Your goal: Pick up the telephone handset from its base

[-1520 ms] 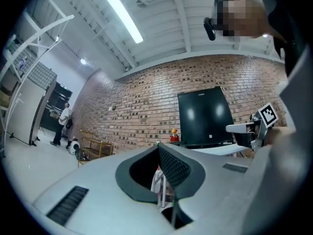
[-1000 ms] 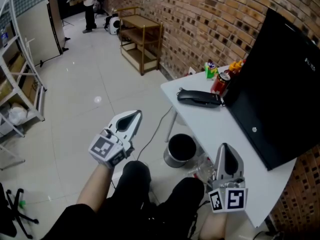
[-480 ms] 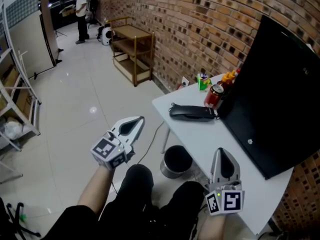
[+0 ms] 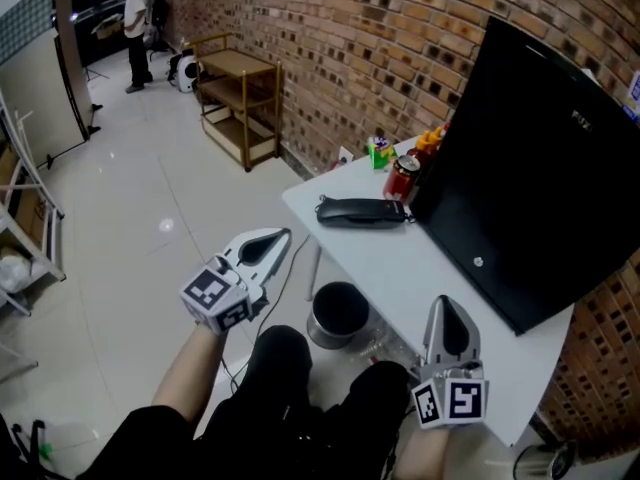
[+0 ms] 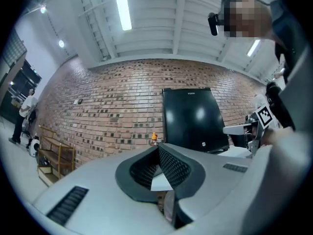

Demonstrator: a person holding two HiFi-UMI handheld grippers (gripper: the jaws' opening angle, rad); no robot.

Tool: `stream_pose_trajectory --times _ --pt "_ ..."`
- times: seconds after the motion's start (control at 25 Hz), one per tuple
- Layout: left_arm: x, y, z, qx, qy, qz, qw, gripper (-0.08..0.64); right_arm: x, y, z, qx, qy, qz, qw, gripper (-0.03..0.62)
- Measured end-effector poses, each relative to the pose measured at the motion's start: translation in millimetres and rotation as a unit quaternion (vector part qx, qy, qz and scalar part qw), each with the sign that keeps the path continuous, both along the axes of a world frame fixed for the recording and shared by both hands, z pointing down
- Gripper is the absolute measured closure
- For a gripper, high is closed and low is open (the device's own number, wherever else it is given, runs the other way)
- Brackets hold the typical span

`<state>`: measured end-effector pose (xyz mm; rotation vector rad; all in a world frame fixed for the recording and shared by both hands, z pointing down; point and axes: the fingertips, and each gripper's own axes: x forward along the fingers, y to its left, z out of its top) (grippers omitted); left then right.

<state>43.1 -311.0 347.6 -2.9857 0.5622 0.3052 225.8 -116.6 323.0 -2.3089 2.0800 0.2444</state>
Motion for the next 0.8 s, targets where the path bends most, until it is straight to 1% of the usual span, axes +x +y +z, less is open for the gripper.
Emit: stream_pose_trajectory --times 0.2,0.4,0.6,0.72,0.8 --pt "13.6 17.5 -9.2 0.01 -0.007 0.028 0.9995 0.56 0.2 10.1 -0.1 0.0 -0.004 0.006 1.0 0.582" --pt "29.0 24.3 -9.2 0.01 -0.015 0.049 0.9987 0.56 3.1 10.6 -3.9 0.004 -0.002 0.004 1.0 0.582" --pt "39.1 8.6 -16.5 0.024 -0.028 0.059 0.9976 0.56 9.7 11.8 -4.4 0.001 0.0 0.005 1.0 0.581" --pt "50.1 -2.5 -23.7 0.03 -0.028 0.078 0.9961 0.56 15.7 11.5 -1.0 -0.005 -0.001 0.007 1.0 0.582" --pt "59.0 -8.2 -27.9 0.031 -0.038 0.091 0.9946 0.56 18.2 11.5 2.1 -0.01 -0.002 0.008 1.0 0.582"
